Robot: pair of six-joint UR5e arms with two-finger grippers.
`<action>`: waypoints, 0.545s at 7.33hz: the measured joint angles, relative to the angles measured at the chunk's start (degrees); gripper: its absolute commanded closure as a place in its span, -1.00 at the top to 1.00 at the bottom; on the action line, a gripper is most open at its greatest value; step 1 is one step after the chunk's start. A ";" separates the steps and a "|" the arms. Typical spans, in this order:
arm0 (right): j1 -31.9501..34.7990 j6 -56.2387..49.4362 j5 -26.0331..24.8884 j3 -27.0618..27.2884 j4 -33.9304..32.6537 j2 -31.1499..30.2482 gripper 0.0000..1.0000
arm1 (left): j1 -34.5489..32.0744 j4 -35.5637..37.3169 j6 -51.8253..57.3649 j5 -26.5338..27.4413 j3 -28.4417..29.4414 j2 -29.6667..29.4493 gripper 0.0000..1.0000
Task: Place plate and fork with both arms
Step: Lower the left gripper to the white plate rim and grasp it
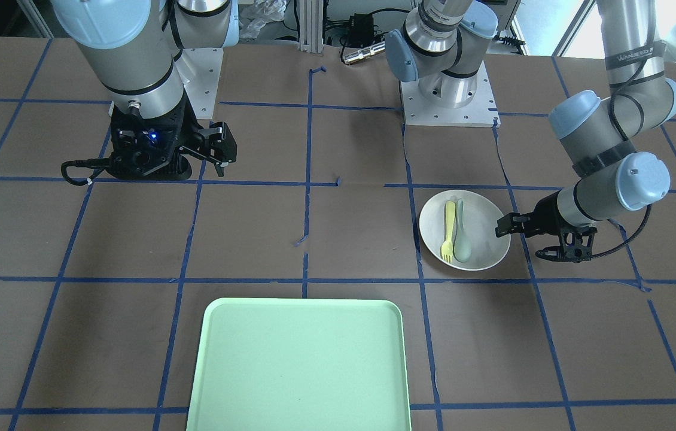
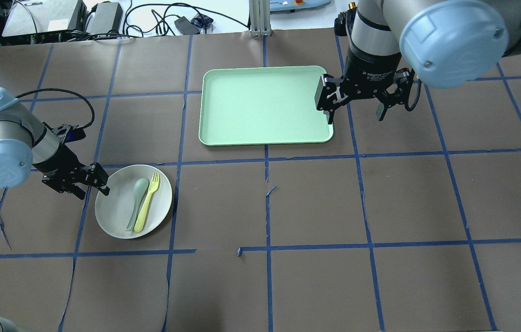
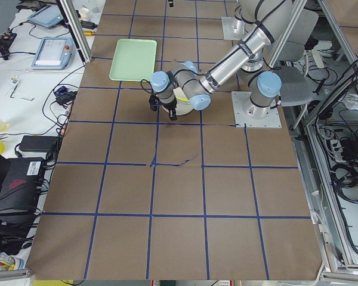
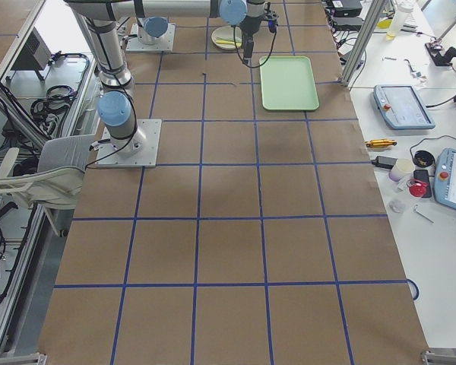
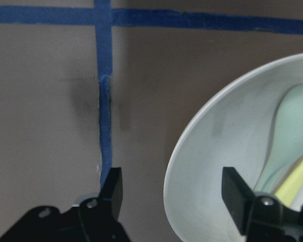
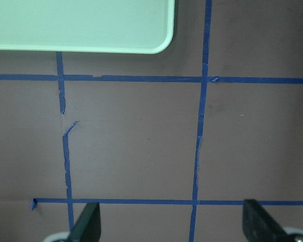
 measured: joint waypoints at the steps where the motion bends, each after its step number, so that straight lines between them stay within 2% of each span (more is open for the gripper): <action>1: 0.01 0.02 0.00 0.03 0.01 0.04 1.00 | 0.00 0.03 0.10 -0.02 -0.33 -0.65 -0.93; 2: 0.02 0.06 0.02 0.13 -0.02 0.06 1.00 | -0.02 0.06 0.23 0.01 -0.55 -0.98 -1.00; 4: 0.02 0.08 0.07 0.31 -0.04 0.08 1.00 | -0.10 0.00 0.66 -0.01 -0.56 -1.19 -1.00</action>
